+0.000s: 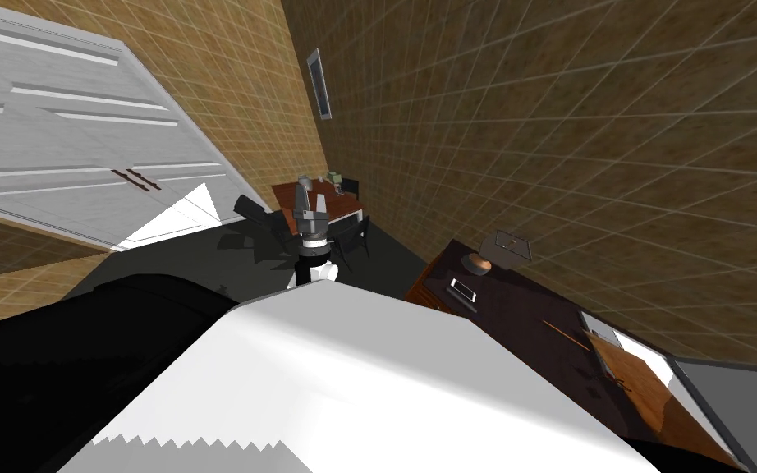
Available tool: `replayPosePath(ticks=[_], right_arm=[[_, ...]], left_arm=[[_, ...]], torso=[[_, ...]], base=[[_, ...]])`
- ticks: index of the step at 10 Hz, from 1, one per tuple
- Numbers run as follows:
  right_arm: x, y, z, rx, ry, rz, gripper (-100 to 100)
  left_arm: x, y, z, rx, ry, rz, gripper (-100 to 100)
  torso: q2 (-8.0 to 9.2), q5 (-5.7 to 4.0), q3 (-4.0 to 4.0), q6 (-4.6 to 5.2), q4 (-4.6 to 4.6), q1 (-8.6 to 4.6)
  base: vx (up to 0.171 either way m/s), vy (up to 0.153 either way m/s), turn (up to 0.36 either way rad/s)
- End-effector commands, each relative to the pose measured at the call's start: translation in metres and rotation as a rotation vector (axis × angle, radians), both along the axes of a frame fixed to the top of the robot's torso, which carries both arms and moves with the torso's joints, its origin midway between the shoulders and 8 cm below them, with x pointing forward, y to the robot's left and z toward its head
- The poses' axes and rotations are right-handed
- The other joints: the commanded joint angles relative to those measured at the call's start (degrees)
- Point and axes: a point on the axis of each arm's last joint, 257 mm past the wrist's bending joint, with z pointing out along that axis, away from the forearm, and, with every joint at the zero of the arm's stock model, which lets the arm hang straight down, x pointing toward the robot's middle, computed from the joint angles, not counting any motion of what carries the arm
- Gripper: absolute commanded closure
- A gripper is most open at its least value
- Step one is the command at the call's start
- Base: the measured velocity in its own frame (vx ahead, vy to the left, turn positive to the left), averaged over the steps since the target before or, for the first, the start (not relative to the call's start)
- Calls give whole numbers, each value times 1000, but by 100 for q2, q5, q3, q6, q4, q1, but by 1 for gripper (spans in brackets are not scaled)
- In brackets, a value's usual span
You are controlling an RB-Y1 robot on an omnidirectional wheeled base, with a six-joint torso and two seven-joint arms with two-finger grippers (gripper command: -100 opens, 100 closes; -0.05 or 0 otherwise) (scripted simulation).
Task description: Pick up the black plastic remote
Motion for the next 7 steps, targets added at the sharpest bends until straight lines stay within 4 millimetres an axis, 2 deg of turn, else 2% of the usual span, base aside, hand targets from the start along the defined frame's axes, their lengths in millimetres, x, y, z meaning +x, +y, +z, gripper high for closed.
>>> replayPosePath(ticks=[1,3,4,5,6,7], right_arm=[[-15,-19,-15,-60,55,11,-100],[-44,-48,-35,-158,138,38,-100],[-44,-48,-35,-159,139,38,-100],[-58,-62,-44,-206,179,55,-100],[-58,-62,-44,-206,179,55,-100],[-72,-75,-52,-252,219,74,-100]], left_arm=[[0,0,0,0,0,0,0],[0,0,0,0,0,0,0],[0,0,0,0,0,0,0],[0,0,0,0,0,0,0],[0,0,0,0,0,0,0],[0,0,0,0,0,0,0]], torso=[[0,0,0,0,0,0],[12,-1,7,-2,3,-1],[1,1,1,-2,1,1],[6,-1,3,1,1,-1],[15,0,9,-1,4,-5],[26,-2,15,1,6,-10]], base=[[86,47,64],[110,67,123],[109,50,36],[75,45,87],[49,27,41],[62,27,86]])
